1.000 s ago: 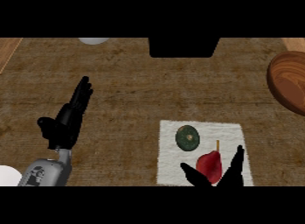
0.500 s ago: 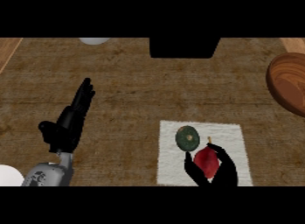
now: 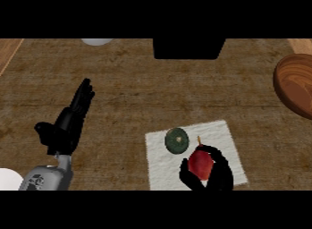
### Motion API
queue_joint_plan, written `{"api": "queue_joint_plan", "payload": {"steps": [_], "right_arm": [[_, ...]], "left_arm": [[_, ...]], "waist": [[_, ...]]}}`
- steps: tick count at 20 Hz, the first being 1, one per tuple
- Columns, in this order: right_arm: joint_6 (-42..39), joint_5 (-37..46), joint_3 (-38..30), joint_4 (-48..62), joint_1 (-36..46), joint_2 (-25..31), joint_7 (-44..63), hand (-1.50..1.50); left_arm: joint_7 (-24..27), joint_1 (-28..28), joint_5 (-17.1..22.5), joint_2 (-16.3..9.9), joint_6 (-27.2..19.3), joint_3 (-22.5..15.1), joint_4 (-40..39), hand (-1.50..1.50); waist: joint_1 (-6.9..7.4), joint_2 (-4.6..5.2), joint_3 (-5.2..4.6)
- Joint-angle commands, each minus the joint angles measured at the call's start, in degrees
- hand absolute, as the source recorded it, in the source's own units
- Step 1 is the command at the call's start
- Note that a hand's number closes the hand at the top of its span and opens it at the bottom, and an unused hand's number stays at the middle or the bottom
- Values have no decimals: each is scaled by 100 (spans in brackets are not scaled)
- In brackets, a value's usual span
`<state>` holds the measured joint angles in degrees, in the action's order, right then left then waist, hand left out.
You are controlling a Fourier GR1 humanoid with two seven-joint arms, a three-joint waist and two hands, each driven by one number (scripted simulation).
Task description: Pick the pear from the placemat and place it in the bowl
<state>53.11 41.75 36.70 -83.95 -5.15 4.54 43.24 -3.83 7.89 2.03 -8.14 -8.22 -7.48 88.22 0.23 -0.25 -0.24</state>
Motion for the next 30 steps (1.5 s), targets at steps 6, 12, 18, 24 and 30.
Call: {"api": "queue_joint_plan", "payload": {"steps": [6, 12, 18, 24, 30], "right_arm": [[-1909, -824, 2135, -1380, 388, 1434, -2105, 150], [-2290, -1422, 2442, -3018, 491, 2639, -3627, 150], [-2408, -2199, 1620, -4560, 428, 4286, -4638, 150], [-2480, -3361, 276, -5231, 16, 5631, -5003, 150], [-2802, -5116, -1382, -4961, -98, 6135, -5429, 150]], "left_arm": [[-48, 115, -9, 100, 134, -217, -70, 0], [-64, 170, 9, 113, 101, -166, -66, 0], [-22, 162, -34, 146, -98, -21, -113, 0], [-48, 51, 120, -96, 39, 233, -71, 0], [123, -212, -20, 69, -61, 30, 49, 0]], "waist": [[543, 3, 95], [229, -46, 83], [-100, 19, 68], [-236, 52, 65], [-174, 53, 62]]}}
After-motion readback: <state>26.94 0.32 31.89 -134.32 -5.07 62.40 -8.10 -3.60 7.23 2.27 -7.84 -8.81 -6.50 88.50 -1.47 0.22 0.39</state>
